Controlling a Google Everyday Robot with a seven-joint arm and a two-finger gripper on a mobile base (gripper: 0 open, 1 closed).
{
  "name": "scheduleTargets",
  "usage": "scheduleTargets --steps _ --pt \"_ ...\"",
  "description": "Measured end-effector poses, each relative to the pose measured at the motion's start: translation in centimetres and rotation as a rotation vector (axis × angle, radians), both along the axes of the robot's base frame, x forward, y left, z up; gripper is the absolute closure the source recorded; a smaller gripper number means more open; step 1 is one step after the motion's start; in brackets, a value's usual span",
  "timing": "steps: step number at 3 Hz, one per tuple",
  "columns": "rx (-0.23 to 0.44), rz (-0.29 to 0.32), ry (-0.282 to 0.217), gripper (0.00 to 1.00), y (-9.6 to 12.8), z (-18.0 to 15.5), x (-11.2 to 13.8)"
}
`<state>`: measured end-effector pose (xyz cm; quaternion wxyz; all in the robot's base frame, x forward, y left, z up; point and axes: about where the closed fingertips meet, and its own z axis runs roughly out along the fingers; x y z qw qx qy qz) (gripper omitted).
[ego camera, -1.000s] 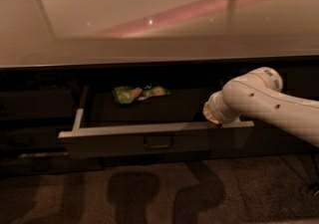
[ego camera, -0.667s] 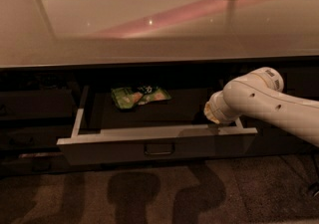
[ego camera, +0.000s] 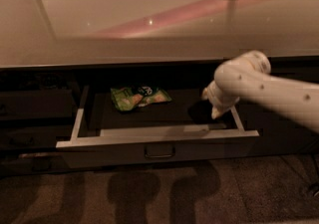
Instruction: Open top drawer
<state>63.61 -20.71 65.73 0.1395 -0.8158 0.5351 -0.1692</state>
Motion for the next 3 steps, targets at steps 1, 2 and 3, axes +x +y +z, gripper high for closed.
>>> scheduleTargets --steps 1,2,3 --pt "-0.033 -0.074 0.034 0.00 -1.7 2.0 4.4" --pt "-0.031 -0.094 0.026 0.00 -1.9 3.4 6.4" --pt "-0.031 -0.096 0.022 0.00 -2.0 3.4 6.2"
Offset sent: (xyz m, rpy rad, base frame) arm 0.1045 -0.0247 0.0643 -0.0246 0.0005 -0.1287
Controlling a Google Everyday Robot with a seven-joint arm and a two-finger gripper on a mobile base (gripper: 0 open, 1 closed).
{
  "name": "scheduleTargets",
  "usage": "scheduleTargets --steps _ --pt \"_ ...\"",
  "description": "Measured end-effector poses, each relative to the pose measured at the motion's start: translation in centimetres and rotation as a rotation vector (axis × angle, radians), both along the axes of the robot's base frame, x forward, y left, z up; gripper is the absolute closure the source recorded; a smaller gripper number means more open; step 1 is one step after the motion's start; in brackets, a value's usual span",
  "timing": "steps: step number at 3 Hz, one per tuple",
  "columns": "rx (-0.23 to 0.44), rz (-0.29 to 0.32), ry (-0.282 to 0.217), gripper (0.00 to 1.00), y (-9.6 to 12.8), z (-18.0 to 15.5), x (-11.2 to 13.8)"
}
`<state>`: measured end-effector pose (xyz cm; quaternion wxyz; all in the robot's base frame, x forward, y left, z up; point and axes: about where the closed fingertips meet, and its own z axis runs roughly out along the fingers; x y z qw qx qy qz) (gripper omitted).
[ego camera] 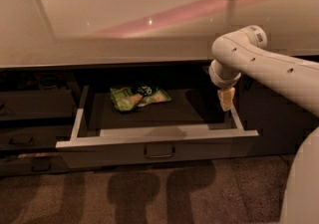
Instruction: Open top drawer
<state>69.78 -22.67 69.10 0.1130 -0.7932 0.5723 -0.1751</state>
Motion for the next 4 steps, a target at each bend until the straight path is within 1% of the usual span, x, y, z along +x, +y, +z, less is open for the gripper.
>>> scheduleTargets --steps 1,2,3,4 --pt "-0.012 0.035 -0.007 0.00 0.7 -0.8 -2.3" --pt "0.023 0.111 -0.125 0.00 2.3 1.5 -6.9" --pt "0.067 0.162 -0.147 0.00 3.4 0.2 -10.3" --pt "0.117 0.211 -0.155 0.00 5.1 -0.3 -12.8"
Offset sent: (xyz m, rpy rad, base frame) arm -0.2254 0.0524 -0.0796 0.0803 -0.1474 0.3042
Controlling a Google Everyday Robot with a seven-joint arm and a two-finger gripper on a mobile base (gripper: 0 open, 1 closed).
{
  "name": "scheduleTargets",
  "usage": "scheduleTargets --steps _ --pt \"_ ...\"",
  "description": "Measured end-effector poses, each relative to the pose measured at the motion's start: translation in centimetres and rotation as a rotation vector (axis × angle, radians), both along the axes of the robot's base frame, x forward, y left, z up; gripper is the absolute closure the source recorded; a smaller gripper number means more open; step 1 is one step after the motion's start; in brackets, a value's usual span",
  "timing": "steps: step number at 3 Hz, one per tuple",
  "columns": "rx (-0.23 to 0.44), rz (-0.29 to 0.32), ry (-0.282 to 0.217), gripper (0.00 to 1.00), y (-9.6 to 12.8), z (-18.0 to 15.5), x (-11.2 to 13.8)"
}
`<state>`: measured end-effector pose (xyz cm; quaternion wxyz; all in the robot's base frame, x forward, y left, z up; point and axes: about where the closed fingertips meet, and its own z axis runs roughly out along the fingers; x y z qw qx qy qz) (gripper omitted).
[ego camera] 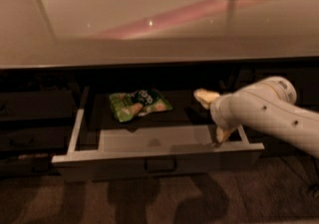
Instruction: Open top drawer
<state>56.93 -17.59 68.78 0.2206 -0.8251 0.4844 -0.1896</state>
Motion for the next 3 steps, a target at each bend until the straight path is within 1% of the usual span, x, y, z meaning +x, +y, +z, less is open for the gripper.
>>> scheduleTargets --steps 1,2,3 --pt "0.052 0.044 0.019 0.00 1.0 -1.8 -3.9" --pt "0.067 0.049 0.042 0.00 -0.5 -3.3 -7.5" --pt "0.076 0.043 0.060 0.00 -1.4 -4.5 -10.0"
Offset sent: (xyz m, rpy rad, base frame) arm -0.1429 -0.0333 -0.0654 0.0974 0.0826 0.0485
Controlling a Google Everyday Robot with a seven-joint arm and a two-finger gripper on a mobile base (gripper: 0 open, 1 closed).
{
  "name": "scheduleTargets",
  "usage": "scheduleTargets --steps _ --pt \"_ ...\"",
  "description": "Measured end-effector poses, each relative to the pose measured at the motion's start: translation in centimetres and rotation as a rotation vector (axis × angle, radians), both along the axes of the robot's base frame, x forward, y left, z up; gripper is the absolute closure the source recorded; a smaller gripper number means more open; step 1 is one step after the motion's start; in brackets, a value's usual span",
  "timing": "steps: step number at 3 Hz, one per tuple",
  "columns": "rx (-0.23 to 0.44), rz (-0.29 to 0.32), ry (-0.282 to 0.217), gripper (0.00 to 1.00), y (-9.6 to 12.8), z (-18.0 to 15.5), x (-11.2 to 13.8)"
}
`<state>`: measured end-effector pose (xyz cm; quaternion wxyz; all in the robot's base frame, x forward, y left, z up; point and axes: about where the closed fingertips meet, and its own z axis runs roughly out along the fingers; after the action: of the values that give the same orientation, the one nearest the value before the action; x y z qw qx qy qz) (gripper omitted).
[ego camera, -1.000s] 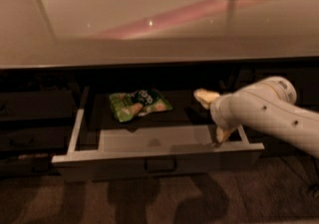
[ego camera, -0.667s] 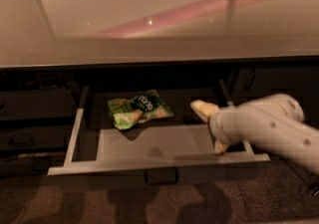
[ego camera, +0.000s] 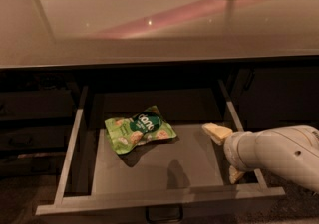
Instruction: Open top drawer
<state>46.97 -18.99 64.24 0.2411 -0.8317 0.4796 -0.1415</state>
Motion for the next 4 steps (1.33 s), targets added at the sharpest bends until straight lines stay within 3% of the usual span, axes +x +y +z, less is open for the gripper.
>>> scheduleTargets --steps 2,4 --pt "-0.014 -0.069 0.061 0.00 -2.8 -3.0 -3.1" --pt "-0.019 -0.068 0.076 0.00 -2.7 -2.4 -2.0"
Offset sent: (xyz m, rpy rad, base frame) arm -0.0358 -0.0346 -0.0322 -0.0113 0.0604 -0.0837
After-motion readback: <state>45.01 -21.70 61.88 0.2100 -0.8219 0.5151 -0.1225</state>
